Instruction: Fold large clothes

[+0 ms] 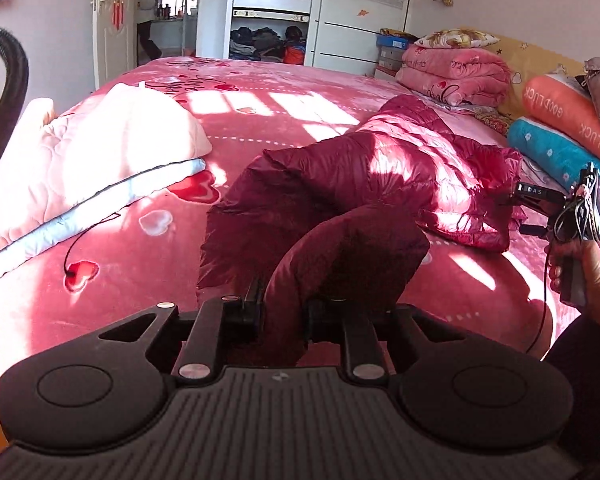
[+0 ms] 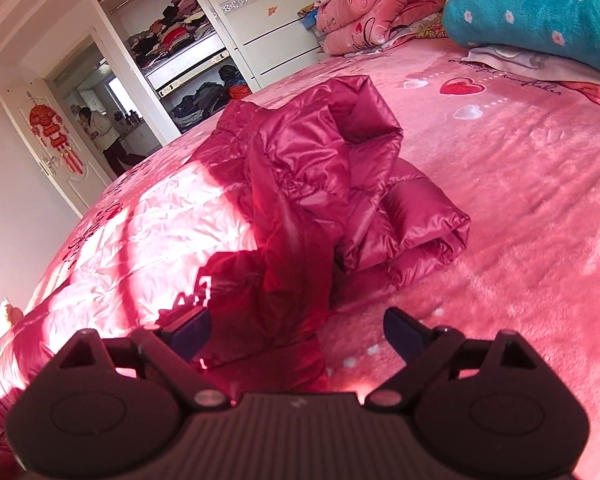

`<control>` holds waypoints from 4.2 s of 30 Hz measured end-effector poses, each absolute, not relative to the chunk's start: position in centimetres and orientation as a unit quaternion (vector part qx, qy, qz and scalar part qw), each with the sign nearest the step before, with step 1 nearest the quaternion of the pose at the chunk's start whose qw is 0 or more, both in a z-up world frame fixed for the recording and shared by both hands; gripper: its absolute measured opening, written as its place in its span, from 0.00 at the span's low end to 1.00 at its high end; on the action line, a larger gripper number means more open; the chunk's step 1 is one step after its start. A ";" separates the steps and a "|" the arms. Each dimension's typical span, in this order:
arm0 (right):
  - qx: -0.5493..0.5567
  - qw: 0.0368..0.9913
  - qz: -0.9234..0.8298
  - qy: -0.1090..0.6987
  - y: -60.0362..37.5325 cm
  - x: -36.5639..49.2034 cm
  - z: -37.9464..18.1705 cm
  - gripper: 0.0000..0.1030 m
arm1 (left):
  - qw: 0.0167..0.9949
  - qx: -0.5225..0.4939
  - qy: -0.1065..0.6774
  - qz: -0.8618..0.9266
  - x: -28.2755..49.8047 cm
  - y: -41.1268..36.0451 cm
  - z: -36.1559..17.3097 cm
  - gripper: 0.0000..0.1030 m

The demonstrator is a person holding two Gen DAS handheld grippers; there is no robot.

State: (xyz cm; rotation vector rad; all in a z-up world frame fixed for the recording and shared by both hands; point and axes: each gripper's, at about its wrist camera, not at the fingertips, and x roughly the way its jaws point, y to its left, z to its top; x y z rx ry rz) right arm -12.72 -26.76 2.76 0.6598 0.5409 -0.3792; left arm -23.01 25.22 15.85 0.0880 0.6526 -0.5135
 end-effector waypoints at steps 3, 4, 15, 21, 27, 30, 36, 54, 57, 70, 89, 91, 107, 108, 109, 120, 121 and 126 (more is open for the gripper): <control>0.326 0.892 -0.181 0.256 -27.3 -13.1 2.7 0.90 | 0.909 0.065 0.308 -0.274 -24.0 25.3 16.6 0.32; 0.327 0.893 -0.180 0.253 -27.4 -13.2 2.7 0.90 | 0.908 0.070 0.306 -0.279 -24.0 25.0 17.1 0.35; 0.347 0.888 -0.144 0.266 -28.2 -11.3 1.7 0.88 | 0.907 0.077 0.252 -0.327 -22.7 19.8 20.6 0.63; 0.398 0.857 -0.106 0.310 -28.3 -9.6 -0.9 0.50 | 0.905 0.066 0.257 -0.333 -21.0 16.8 17.3 0.61; 0.469 0.836 -0.049 0.282 -28.8 -10.2 -0.7 0.13 | 0.901 0.094 0.270 -0.326 -19.7 14.6 13.3 0.59; 0.480 0.840 -0.001 0.252 -28.6 -10.8 0.9 0.11 | 0.904 0.111 0.267 -0.315 -19.7 13.9 12.3 0.59; 0.520 0.831 0.111 0.165 -27.8 -12.6 5.4 0.08 | 0.908 0.110 0.260 -0.309 -19.5 14.6 11.6 0.60; 0.325 0.930 0.169 0.023 -18.8 -15.9 29.6 0.08 | 0.933 0.158 0.115 -0.301 -22.8 14.4 14.2 0.65; 0.307 0.936 0.171 0.014 -17.8 -17.2 31.3 0.08 | 0.939 0.163 0.091 -0.290 -23.3 14.2 14.3 0.67; 0.251 0.956 0.146 -0.042 -15.9 -23.4 36.8 0.08 | 0.958 0.127 -0.022 -0.256 -25.6 17.2 17.9 0.83; 0.195 0.961 0.161 -0.115 -15.2 -27.9 41.3 0.08 | 0.934 0.005 -0.074 -0.349 -20.8 21.7 23.1 1.00; 0.197 0.959 0.169 -0.118 -15.4 -28.1 41.4 0.08 | 0.920 -0.020 -0.063 -0.386 -18.6 21.4 23.6 1.00; 0.239 0.967 0.076 -0.046 -21.6 -18.5 35.7 0.11 | 0.914 -0.024 0.001 -0.404 -8.0 18.7 25.2 0.30; 0.238 0.968 0.072 -0.041 -22.0 -17.4 35.4 0.11 | 0.918 -0.017 0.002 -0.397 -8.6 19.6 25.0 0.30; 0.236 0.969 0.069 -0.037 -22.3 -16.3 35.1 0.11 | 0.920 -0.013 0.003 -0.392 -7.7 19.2 25.1 0.30; 0.225 0.974 0.026 0.008 -26.8 -1.0 30.1 0.15 | 0.946 0.035 0.042 -0.321 6.6 13.0 23.8 0.30; 0.224 0.974 0.021 0.013 -27.1 0.2 29.6 0.20 | 0.948 0.036 0.051 -0.312 8.1 12.3 23.6 0.30; 0.213 0.976 -0.015 0.054 -28.1 6.5 25.8 0.82 | 0.953 0.048 0.106 -0.281 14.1 8.8 21.2 0.30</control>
